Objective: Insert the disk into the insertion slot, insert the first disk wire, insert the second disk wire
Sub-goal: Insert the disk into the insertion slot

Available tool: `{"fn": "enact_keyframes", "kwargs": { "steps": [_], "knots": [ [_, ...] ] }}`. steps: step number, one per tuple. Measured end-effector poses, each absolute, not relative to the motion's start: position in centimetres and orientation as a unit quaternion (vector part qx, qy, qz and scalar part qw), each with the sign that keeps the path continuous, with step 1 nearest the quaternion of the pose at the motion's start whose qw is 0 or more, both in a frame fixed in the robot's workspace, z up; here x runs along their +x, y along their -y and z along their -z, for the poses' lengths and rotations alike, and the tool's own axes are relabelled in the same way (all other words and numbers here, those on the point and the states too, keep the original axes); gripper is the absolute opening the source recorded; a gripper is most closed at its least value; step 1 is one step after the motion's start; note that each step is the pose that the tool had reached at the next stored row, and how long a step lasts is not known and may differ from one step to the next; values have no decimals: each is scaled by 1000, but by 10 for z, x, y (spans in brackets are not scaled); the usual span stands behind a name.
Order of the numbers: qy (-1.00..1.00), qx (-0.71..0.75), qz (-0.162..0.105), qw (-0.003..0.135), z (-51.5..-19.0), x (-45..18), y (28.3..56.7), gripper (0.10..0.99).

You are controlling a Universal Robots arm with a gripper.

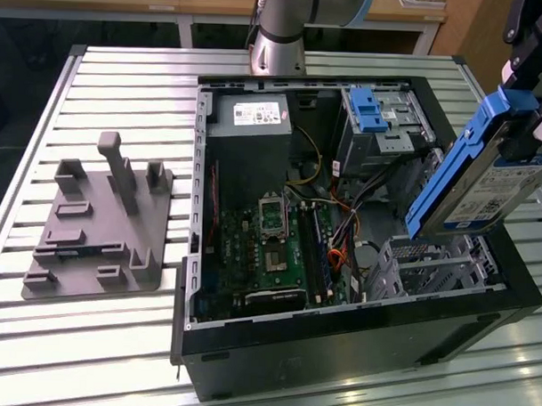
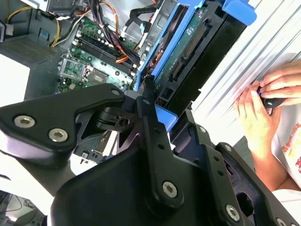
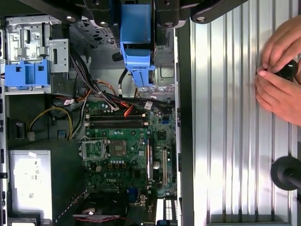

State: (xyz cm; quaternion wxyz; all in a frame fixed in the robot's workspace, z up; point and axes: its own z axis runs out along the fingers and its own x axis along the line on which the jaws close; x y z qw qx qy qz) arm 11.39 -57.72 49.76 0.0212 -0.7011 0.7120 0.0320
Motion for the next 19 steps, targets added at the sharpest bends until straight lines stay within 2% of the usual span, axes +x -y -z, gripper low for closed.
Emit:
{"fn": "enact_keyframes", "kwargs": {
  "steps": [19],
  "knots": [
    [-711, -703, -30, 23, -497, 118, 577, 365]
  ]
}}
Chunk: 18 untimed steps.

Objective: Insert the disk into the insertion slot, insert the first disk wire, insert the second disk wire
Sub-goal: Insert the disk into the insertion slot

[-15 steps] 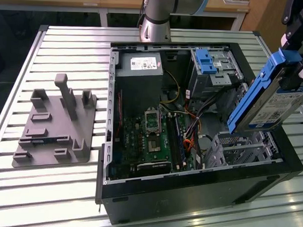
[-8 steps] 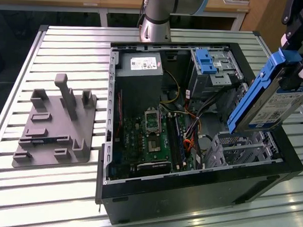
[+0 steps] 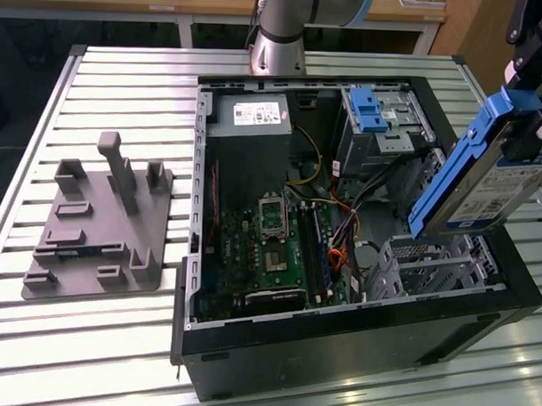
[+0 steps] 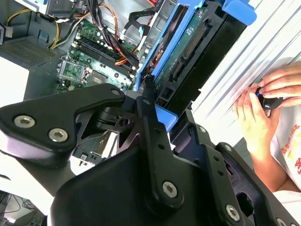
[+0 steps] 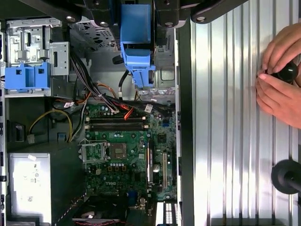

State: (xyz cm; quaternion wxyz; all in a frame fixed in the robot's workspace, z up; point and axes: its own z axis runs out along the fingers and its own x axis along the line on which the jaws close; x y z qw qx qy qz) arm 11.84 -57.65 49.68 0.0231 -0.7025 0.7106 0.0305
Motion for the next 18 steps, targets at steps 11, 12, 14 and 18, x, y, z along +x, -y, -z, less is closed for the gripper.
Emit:
{"fn": "enact_keyframes", "kwargs": {
  "steps": [11, 12, 14, 18],
  "knots": [
    [-704, -709, -31, 23, -494, 123, 569, 365],
    [-704, -709, -31, 23, -493, 123, 566, 365],
    [-703, -710, -31, 23, -492, 124, 563, 365],
    [-703, -711, -31, 23, -490, 123, 562, 365]
  ]
}}
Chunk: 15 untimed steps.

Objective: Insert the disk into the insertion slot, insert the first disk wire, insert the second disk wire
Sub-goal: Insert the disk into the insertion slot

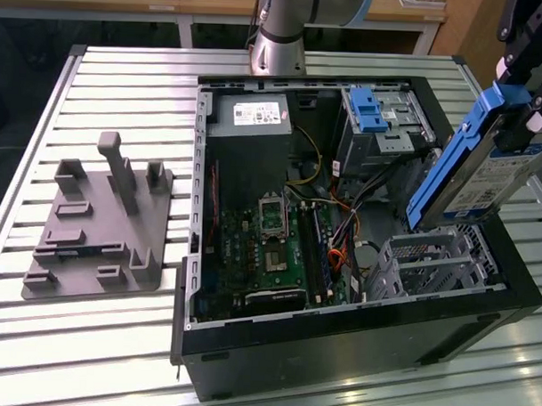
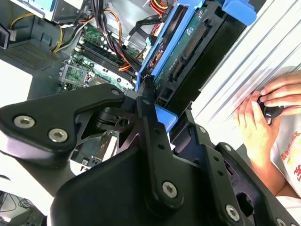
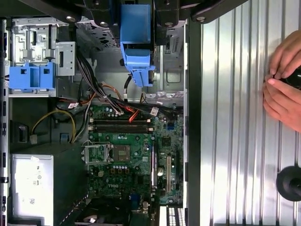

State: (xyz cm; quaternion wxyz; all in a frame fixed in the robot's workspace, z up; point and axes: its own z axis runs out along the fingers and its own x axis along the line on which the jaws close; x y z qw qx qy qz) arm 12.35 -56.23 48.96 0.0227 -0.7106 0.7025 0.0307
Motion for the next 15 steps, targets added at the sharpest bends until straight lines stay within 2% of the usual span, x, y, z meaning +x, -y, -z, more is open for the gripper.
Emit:
{"fn": "enact_keyframes", "kwargs": {
  "steps": [15],
  "knots": [
    [-702, -711, -31, 23, -477, 123, 562, 365]
  ]
}}
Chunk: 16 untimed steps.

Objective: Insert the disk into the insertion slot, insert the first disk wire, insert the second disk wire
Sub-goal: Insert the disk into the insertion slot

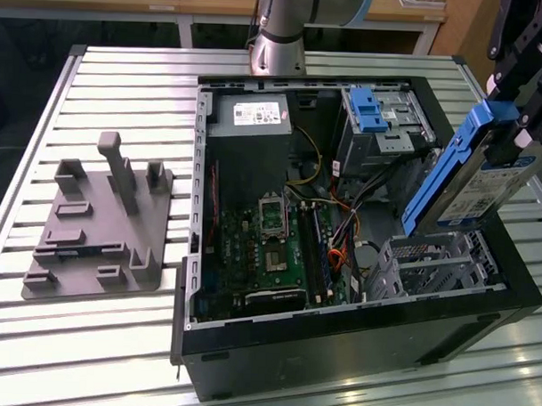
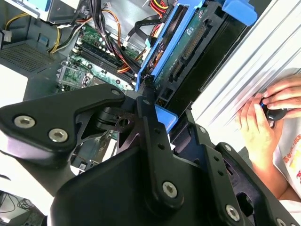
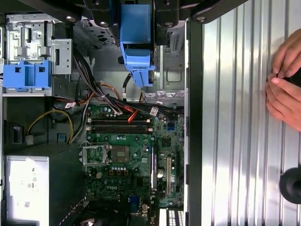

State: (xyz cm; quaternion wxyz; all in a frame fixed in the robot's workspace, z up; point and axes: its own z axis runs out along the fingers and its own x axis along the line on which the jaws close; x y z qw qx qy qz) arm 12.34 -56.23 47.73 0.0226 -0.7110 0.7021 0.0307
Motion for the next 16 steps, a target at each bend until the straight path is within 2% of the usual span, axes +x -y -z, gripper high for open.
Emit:
{"fn": "enact_keyframes", "kwargs": {
  "steps": [16],
  "knots": [
    [-701, -713, -32, 21, -467, 123, 562, 365]
  ]
}}
